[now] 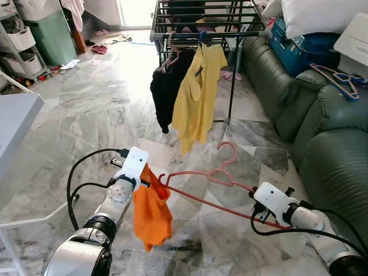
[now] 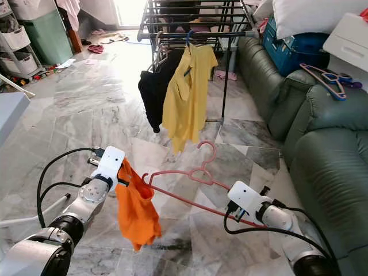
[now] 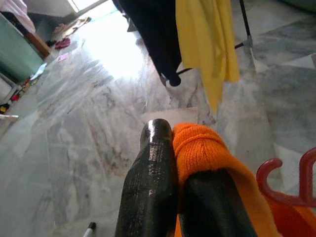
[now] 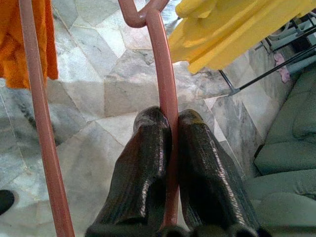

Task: Hang hanger

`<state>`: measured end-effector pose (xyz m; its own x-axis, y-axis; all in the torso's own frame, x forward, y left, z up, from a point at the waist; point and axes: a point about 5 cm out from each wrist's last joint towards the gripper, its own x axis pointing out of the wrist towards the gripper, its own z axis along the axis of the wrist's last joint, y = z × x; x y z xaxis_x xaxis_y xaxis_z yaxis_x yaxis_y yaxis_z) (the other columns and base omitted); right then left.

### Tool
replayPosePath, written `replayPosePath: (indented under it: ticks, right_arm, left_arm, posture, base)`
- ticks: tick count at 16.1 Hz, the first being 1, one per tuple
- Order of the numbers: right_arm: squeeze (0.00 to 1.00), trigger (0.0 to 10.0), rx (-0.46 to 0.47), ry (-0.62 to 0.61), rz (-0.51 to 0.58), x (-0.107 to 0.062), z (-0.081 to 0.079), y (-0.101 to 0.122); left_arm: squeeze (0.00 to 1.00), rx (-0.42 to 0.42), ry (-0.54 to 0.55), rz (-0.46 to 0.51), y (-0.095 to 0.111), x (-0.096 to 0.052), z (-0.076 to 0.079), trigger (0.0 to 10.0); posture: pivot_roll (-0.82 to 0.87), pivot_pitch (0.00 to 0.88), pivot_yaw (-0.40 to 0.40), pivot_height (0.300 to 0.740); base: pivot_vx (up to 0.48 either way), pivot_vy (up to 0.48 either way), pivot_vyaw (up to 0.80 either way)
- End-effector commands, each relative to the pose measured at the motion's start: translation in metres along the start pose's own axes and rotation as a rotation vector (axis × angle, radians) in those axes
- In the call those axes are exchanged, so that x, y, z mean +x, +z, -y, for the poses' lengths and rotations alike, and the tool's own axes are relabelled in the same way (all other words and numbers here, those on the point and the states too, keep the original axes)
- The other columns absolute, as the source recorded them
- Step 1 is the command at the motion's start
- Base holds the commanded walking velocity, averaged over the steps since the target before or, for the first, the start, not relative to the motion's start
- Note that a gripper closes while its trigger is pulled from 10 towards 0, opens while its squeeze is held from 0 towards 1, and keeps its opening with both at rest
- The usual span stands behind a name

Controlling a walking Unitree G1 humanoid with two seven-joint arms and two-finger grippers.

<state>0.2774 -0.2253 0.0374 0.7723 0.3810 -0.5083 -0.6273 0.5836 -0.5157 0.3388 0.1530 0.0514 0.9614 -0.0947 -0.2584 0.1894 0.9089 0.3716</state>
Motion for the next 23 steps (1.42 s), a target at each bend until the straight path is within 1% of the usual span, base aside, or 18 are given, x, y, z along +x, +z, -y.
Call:
replayPosePath:
  ticks: [1, 4, 6, 8, 9, 10, 11, 13, 14, 17, 18, 20, 21, 23]
  right_arm:
    - [0.0, 10.0, 0.001, -0.015, 0.011, 0.003, 0.003, 0.004]
    - [0.0, 10.0, 0.001, -0.015, 0.024, 0.007, 0.001, 0.007]
    - [0.0, 10.0, -0.004, -0.003, 0.027, 0.008, -0.004, 0.007]
    - [0.0, 10.0, -0.005, 0.034, 0.041, 0.009, -0.01, 0.008]
    - [0.0, 10.0, -0.014, 0.072, 0.044, 0.009, -0.015, 0.007]
    - [0.0, 10.0, -0.015, 0.137, 0.048, 0.008, -0.023, 0.007]
    - [0.0, 10.0, -0.02, 0.186, 0.053, 0.008, -0.028, 0.007]
    - [0.0, 10.0, -0.023, 0.258, 0.052, 0.007, -0.035, 0.006]
    - [0.0, 10.0, -0.02, 0.271, 0.051, 0.007, -0.036, 0.007]
    - [0.0, 10.0, -0.008, 0.225, 0.018, 0.011, -0.032, 0.005]
    - [0.0, 10.0, -0.008, 0.219, 0.015, 0.011, -0.031, 0.004]
    - [0.0, 10.0, 0.007, 0.142, -0.025, 0.014, -0.022, 0.002]
    - [0.0, 10.0, 0.01, 0.125, -0.036, 0.015, -0.02, 0.001]
    - [0.0, 10.0, 0.042, 0.098, -0.048, 0.02, -0.017, 0.003]
  left_arm:
    - [0.0, 0.018, -0.011, 0.066, 0.014, 0.004, -0.001, 10.0]
    - [0.0, 0.031, -0.029, 0.096, 0.022, 0.005, 0.003, 10.0]
    - [0.0, 0.03, -0.035, 0.095, 0.023, 0.006, 0.004, 10.0]
    - [0.0, 0.038, -0.048, 0.101, 0.024, 0.006, 0.006, 10.0]
    - [0.0, 0.057, -0.052, 0.107, 0.024, 0.006, 0.007, 10.0]
    - [0.0, 0.072, -0.058, 0.115, 0.025, 0.005, 0.008, 10.0]
    - [0.0, 0.074, -0.062, 0.122, 0.025, 0.005, 0.008, 10.0]
    - [0.0, 0.088, -0.065, 0.131, 0.027, 0.005, 0.009, 10.0]
    - [0.0, 0.091, -0.064, 0.133, 0.027, 0.005, 0.008, 10.0]
    - [0.0, 0.138, -0.068, 0.145, 0.029, 0.005, 0.006, 10.0]
    - [0.0, 0.141, -0.068, 0.147, 0.029, 0.005, 0.006, 10.0]
    - [0.0, 0.142, -0.068, 0.143, 0.027, 0.003, 0.007, 10.0]
    - [0.0, 0.144, -0.071, 0.147, 0.027, 0.003, 0.008, 10.0]
    - [0.0, 0.165, -0.077, 0.152, 0.027, 0.002, 0.011, 10.0]
  posture:
    - [-0.14, 0.0, 0.045, 0.74]
    - [-0.14, 0.0, 0.044, 0.74]
    - [-0.14, 0.0, 0.046, 0.74]
    - [-0.14, 0.0, 0.05, 0.74]
    - [-0.14, 0.0, 0.05, 0.74]
    - [-0.14, 0.0, 0.05, 0.74]
    - [-0.14, 0.0, 0.051, 0.74]
    - [-0.13, 0.0, 0.051, 0.74]
    - [-0.13, 0.0, 0.051, 0.74]
    - [-0.13, 0.0, 0.057, 0.74]
    - [-0.13, 0.0, 0.057, 0.74]
    - [-0.12, 0.0, 0.058, 0.74]
    - [-0.12, 0.0, 0.058, 0.74]
    - [-0.12, 0.0, 0.058, 0.74]
  base:
    - [0.0, 0.0, 0.0]
    - [0.0, 0.0, 0.0]
    - [0.0, 0.0, 0.0]
    - [0.0, 0.0, 0.0]
    - [0.0, 0.0, 0.0]
    - [0.0, 0.0, 0.0]
    - [0.0, 0.0, 0.0]
    - [0.0, 0.0, 0.0]
    - [0.0, 0.0, 0.0]
    - [0.0, 0.0, 0.0]
    - [0.0, 0.0, 0.0]
    - [0.0, 0.0, 0.0]
    - [0.0, 0.0, 0.0]
    - [0.0, 0.0, 0.0]
